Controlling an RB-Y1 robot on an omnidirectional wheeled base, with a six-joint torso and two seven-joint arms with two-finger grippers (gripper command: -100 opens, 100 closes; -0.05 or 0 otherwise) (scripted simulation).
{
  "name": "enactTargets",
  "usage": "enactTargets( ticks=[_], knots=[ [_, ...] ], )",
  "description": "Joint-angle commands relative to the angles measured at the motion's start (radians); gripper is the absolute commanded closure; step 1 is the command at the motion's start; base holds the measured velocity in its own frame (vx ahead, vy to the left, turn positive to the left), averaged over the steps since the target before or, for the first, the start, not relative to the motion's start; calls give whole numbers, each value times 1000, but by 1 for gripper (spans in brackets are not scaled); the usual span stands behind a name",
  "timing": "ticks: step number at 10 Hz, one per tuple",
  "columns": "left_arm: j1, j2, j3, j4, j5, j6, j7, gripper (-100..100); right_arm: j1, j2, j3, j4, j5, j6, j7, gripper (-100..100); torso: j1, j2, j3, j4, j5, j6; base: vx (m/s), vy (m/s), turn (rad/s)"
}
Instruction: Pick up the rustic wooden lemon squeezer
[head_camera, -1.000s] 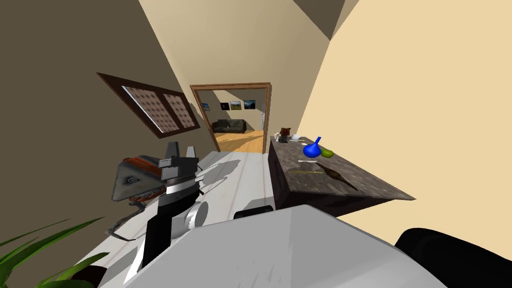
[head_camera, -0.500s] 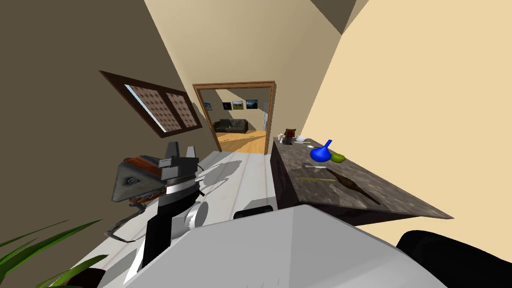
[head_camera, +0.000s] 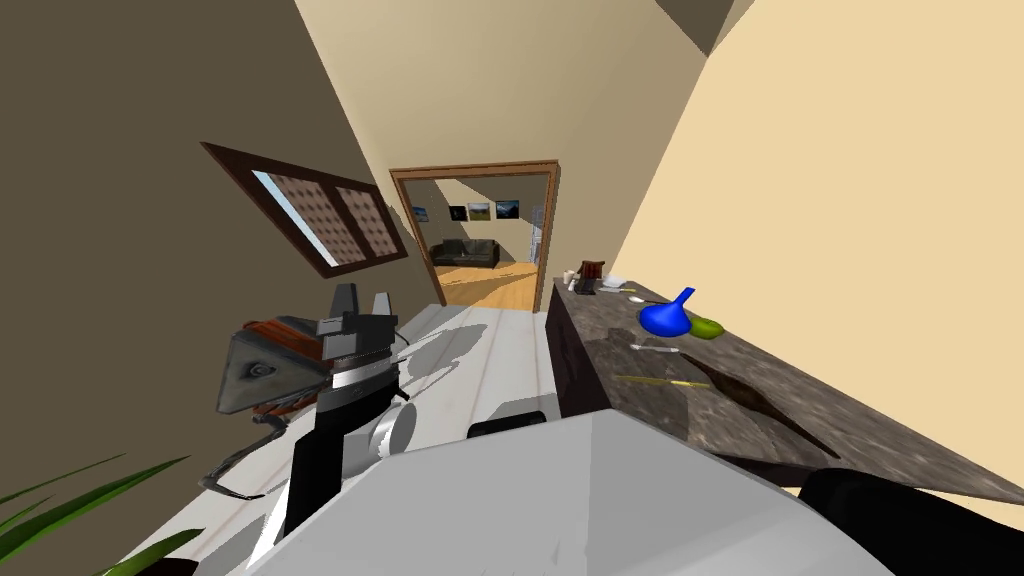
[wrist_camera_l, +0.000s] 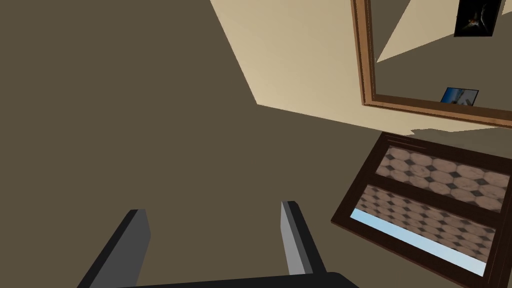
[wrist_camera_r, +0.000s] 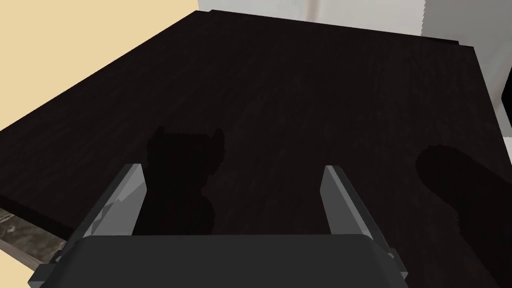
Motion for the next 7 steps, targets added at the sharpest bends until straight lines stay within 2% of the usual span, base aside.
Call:
enactTargets(
  ticks=[1, 2, 3, 4, 5, 7],
  knots=[
    [0, 0, 0, 0, 0, 0, 0, 0, 34, -45, 3, 33, 2, 19, 12, -100, 0, 0, 0, 0, 0, 0, 192, 1, 52],
    [0, 0, 0, 0, 0, 0, 0, 0, 34, -45, 3, 33, 2, 19, 12, -100, -3, 0, 0, 0, -1, 0, 151, -8, 31],
    [0, 0, 0, 0, 0, 0, 0, 0, 62, -78, 7, 50, 3, 42, 23, -100, -3, 2, 1, 1, -1, 0, 147, 8, 43],
    [0, 0, 0, 0, 0, 0, 0, 0, 62, -79, 7, 50, 3, 42, 23, -100, -3, 3, 2, 1, -1, 0, 130, 5, 22],
    [0, 0, 0, 0, 0, 0, 0, 0, 87, -111, 10, 65, 3, 63, 33, -100, -3, 4, 3, 1, -1, 0, 171, -1, 42],
    [0, 0, 0, 0, 0, 0, 0, 0, 128, -168, 14, 87, 1, 99, 50, -100, -4, -1, -1, 0, -1, -1, 263, -6, 65]
  ],
)
